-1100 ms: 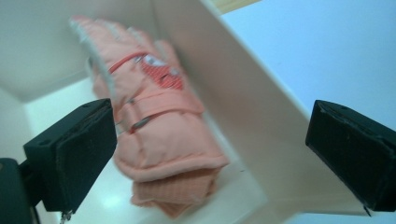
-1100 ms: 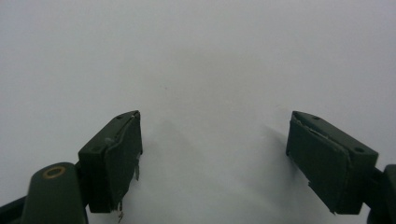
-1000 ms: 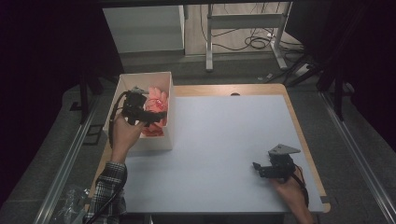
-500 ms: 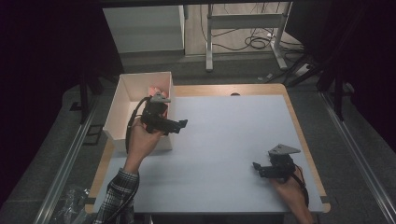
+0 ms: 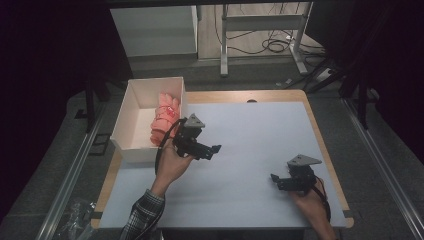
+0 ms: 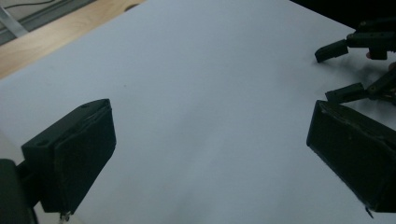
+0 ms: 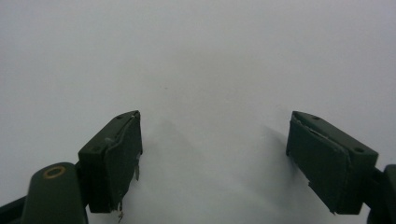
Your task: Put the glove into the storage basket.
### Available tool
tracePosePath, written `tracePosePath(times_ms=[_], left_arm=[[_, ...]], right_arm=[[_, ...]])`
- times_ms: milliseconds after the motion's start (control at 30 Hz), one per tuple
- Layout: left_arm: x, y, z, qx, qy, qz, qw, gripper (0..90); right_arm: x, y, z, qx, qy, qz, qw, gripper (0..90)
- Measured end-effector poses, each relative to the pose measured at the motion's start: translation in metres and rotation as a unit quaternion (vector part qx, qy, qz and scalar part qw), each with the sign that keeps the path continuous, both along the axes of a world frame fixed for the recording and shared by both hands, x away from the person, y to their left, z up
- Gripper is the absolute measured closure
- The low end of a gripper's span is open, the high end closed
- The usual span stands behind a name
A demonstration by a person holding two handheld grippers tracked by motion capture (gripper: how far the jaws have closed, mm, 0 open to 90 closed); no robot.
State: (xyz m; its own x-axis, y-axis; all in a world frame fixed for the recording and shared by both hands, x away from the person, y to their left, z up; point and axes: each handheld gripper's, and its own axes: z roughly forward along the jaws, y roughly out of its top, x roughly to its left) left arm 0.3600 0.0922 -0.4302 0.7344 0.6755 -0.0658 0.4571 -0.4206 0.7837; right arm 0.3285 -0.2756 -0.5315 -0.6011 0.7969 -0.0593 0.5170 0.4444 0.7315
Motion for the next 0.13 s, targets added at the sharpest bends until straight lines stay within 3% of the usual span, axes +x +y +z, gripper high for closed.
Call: tracePosePath(times_ms=[133], left_arm=[[-0.0015,-0.0102,-0.0122,0.010,0.006,-0.011,0.9999,1.7]], right_arm=[[0.0000,-0.0001,-0.0001,0.000,0.000,0.000,1.0000,18.5]])
